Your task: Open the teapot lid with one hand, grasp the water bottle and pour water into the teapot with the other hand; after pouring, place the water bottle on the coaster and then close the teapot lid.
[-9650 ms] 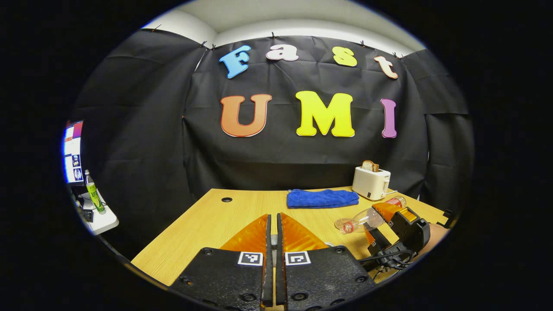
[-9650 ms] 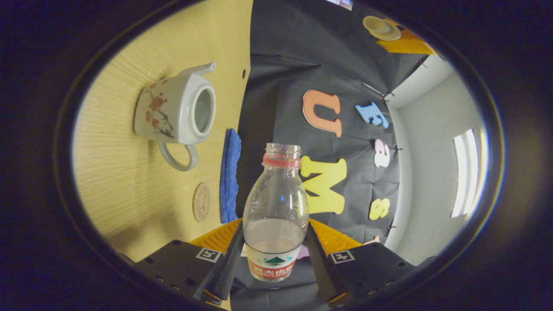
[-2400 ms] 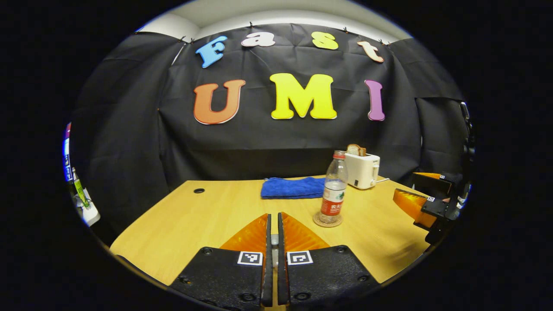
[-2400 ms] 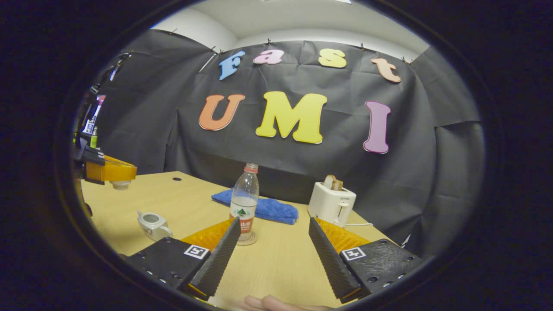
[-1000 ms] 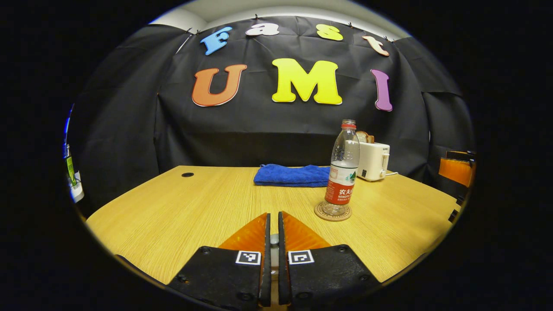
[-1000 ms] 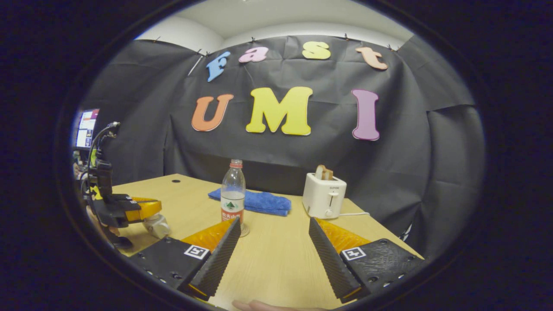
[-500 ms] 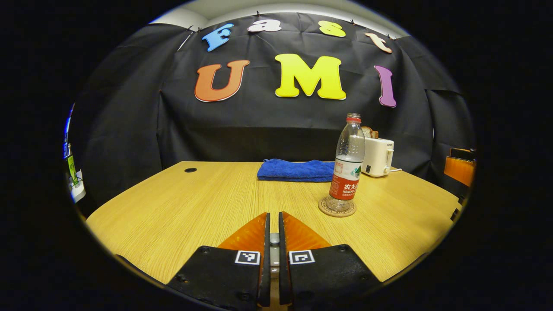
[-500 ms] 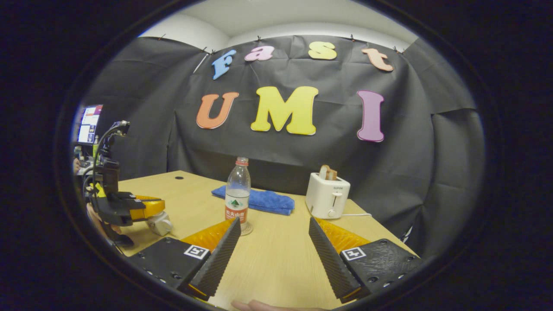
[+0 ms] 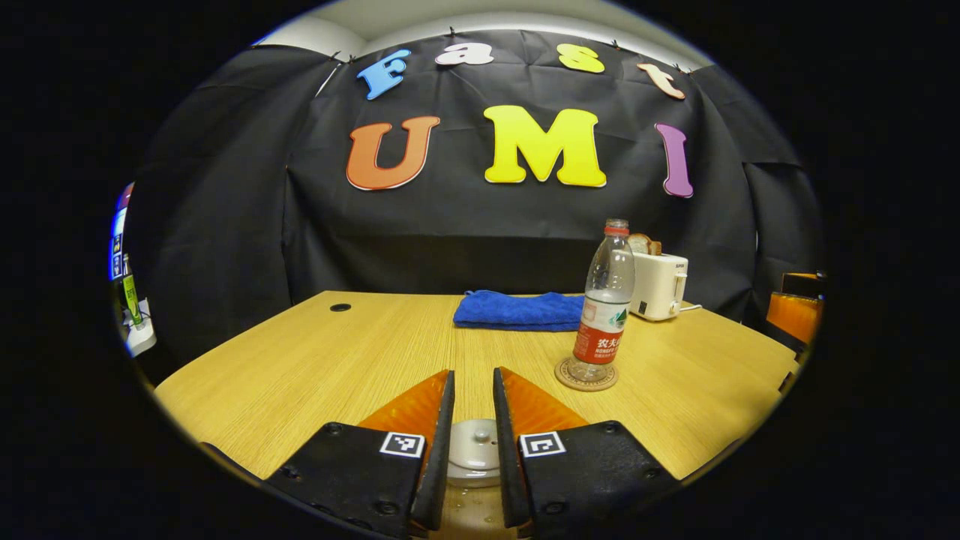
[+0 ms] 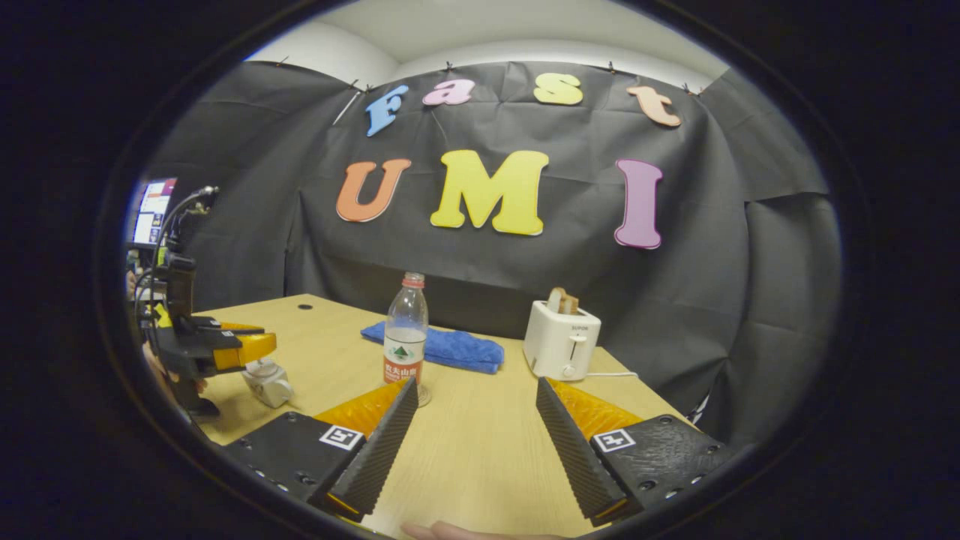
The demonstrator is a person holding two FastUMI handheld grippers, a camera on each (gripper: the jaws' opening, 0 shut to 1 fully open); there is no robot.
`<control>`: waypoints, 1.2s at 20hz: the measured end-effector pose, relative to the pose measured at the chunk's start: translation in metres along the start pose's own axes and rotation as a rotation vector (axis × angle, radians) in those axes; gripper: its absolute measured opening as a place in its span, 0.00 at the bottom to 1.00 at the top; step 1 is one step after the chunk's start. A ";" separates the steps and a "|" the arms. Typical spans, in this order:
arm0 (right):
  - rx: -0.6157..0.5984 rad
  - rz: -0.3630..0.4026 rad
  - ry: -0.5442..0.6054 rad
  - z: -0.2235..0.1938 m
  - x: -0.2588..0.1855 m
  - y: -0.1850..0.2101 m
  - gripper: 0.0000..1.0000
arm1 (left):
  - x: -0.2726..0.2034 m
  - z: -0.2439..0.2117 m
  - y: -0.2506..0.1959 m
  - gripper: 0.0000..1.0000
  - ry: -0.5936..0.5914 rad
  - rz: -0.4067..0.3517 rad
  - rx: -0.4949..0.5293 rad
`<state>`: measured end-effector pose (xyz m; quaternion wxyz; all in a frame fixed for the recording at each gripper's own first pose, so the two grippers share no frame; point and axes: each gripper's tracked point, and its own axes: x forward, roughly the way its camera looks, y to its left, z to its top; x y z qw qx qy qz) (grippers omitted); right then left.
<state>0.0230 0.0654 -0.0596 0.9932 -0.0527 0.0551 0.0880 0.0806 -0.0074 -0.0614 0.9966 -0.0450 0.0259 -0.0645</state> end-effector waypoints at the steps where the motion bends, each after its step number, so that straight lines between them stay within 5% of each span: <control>1: -0.006 -0.010 -0.008 0.004 -0.002 -0.002 0.95 | -0.004 0.007 -0.003 0.34 -0.011 -0.014 -0.005; 3: -0.004 -0.042 -0.028 0.013 -0.010 -0.008 0.95 | -0.020 0.032 -0.010 0.41 -0.057 -0.045 -0.021; 4: 0.001 -0.052 -0.029 0.017 -0.015 -0.008 0.95 | -0.028 0.043 -0.013 0.62 -0.075 -0.059 -0.024; 7: 0.001 -0.114 -0.037 0.030 -0.032 -0.016 0.98 | -0.053 0.071 -0.021 0.80 -0.116 -0.104 -0.025; 8: -0.008 -0.146 -0.044 0.035 -0.038 -0.020 0.95 | -0.063 0.082 -0.019 1.00 -0.127 -0.095 -0.028; 17: 0.091 -0.161 -0.117 0.074 -0.096 -0.024 0.97 | -0.143 0.133 0.010 0.99 -0.192 -0.003 -0.020; 24: 0.095 -0.140 -0.116 0.077 -0.109 -0.024 0.98 | -0.148 0.124 0.009 0.99 -0.146 0.011 -0.010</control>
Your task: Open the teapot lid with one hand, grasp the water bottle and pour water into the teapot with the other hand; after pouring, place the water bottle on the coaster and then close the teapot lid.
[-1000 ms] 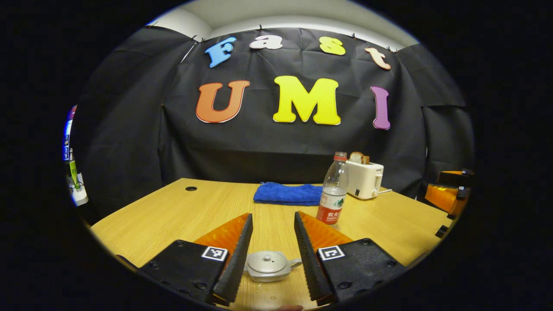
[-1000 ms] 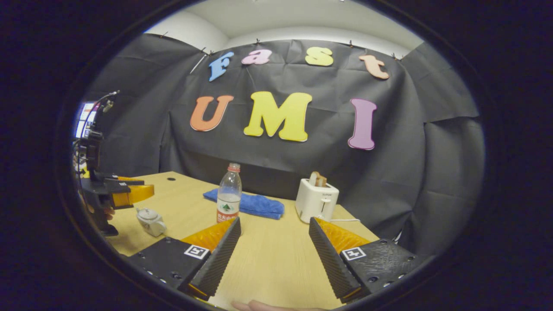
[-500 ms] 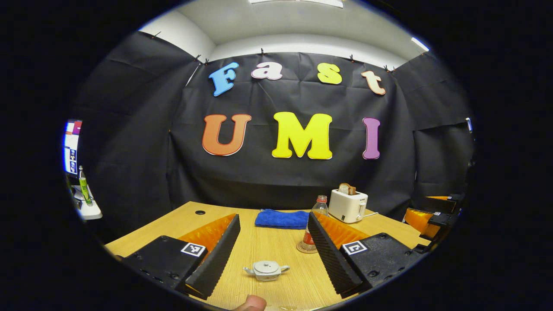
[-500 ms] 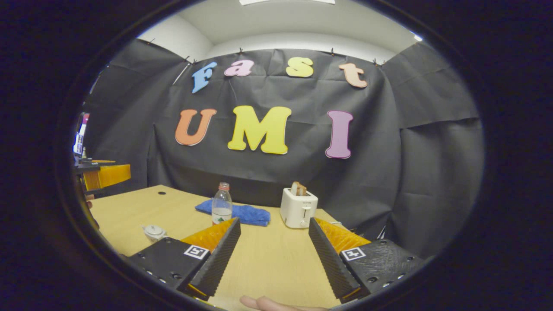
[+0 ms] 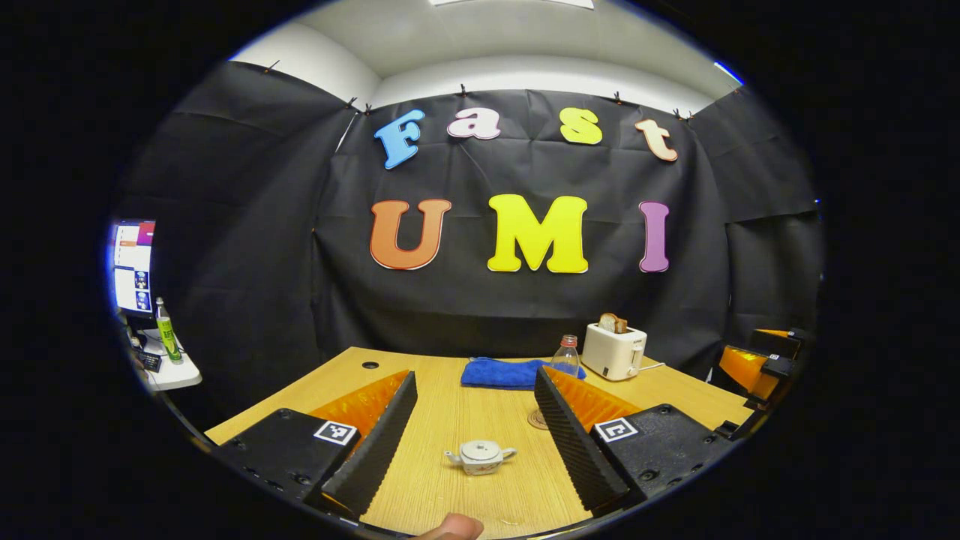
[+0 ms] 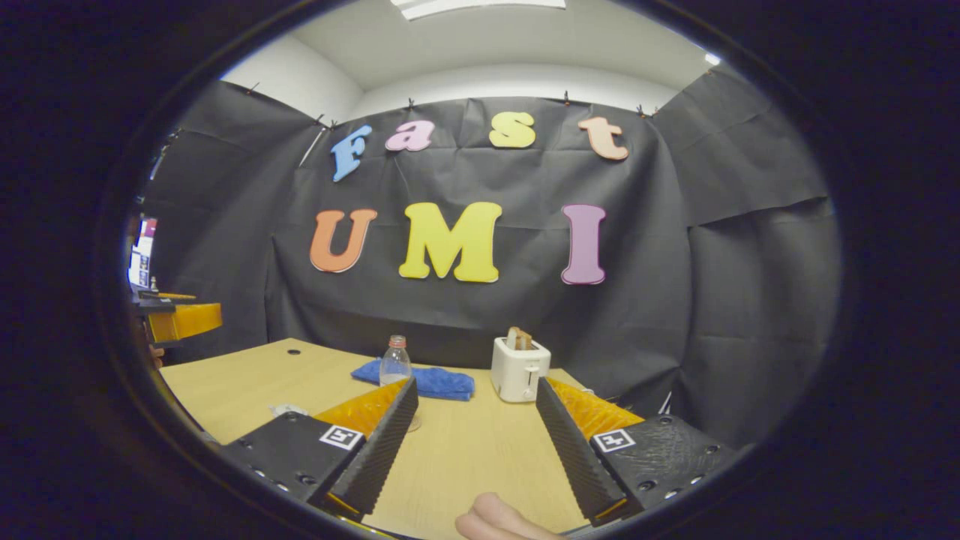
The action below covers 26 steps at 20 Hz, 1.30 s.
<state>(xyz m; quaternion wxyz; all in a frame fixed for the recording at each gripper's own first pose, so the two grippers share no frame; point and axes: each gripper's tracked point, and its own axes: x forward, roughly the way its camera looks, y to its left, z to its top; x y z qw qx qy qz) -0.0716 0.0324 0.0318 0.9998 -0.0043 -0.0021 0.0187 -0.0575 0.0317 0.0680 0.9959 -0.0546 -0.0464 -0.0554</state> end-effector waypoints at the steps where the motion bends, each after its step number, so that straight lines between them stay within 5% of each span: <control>1: -0.010 -0.011 -0.023 0.006 -0.003 -0.004 0.96 | 0.000 -0.001 -0.002 0.99 0.002 0.004 0.013; 5: -0.056 -0.080 -0.074 0.016 -0.008 -0.020 0.98 | -0.001 0.000 -0.015 0.99 -0.015 0.002 0.062; 26: -0.065 -0.059 0.014 -0.013 0.018 -0.018 0.95 | 0.006 -0.007 -0.010 0.99 -0.025 0.058 0.044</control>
